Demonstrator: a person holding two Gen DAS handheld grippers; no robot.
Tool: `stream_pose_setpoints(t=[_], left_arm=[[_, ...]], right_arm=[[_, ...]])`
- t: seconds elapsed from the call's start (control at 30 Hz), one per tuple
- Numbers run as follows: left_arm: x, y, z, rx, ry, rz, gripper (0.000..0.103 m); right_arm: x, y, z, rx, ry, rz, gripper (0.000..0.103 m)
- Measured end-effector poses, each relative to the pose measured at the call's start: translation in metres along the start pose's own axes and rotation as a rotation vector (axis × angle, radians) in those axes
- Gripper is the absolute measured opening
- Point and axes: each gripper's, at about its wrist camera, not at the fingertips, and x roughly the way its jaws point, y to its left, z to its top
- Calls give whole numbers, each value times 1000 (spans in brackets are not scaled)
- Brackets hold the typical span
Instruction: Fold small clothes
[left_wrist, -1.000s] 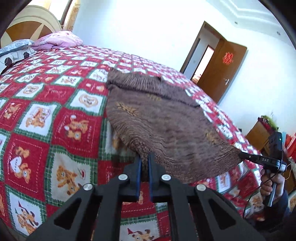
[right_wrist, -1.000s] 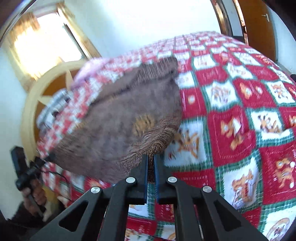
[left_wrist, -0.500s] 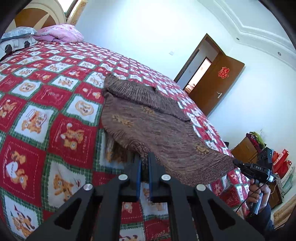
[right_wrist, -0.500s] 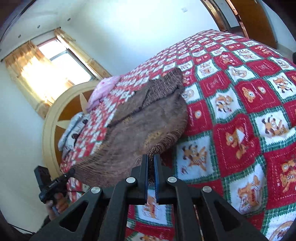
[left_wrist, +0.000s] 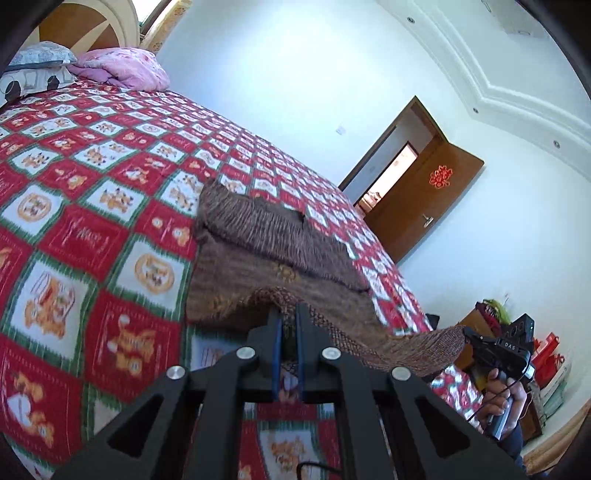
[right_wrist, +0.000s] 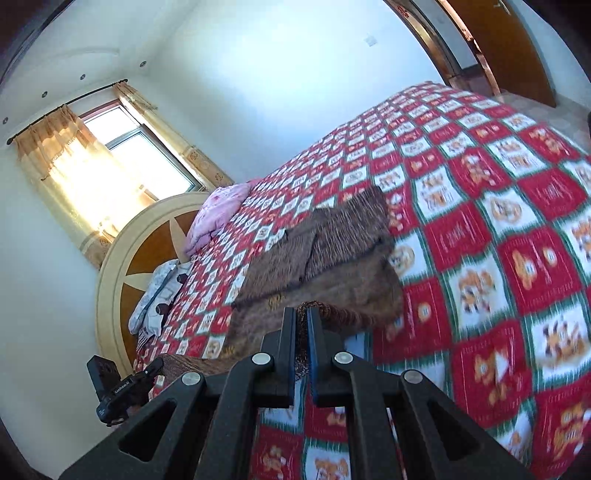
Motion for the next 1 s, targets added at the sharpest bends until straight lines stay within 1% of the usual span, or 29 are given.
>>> stream_pose_setpoints(t=[0.2, 0.43, 0.7, 0.83, 1.0], left_arm=[[20, 5, 24, -18, -2, 1, 7], [50, 23, 57, -86, 3, -1, 7], [96, 29, 106, -49, 17, 24, 7], [126, 33, 129, -31, 34, 41, 7], [167, 43, 150, -17, 64, 64, 7]], right_arm=[[24, 0, 32, -4, -9, -2, 5], [61, -4, 67, -3, 3, -14, 5], [113, -10, 114, 1, 1, -50, 5], [151, -25, 139, 27, 23, -86, 5], [199, -45, 163, 49, 58, -143, 5]])
